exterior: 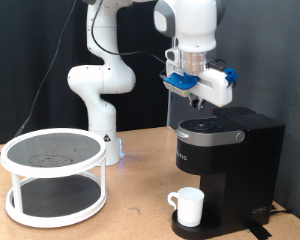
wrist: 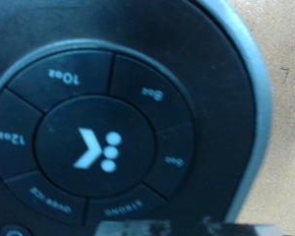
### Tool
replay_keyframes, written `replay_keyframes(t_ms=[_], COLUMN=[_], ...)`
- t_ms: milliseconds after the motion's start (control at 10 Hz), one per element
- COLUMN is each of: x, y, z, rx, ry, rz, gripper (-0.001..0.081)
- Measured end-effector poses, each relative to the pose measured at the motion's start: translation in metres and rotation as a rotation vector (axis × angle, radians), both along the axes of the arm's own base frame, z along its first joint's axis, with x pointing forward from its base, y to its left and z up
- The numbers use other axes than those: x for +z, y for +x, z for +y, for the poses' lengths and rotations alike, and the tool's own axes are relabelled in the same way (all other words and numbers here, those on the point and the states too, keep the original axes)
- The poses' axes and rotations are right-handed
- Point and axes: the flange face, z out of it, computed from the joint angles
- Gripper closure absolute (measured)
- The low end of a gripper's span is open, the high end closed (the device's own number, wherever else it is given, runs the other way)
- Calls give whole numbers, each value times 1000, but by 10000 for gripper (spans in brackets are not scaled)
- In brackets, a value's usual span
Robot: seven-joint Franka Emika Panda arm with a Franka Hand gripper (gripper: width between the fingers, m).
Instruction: Make a cup of coffee with the keurig machine
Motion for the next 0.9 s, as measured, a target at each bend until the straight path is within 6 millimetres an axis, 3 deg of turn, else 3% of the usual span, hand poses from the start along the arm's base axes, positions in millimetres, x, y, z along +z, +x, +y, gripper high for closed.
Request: replay_keyframes(t_ms=[600, 900], x=[-31, -34], y=[6, 8], z=[5, 5], rx=[13, 13], ry=[-9, -17], rz=[25, 30], gripper=[806, 806])
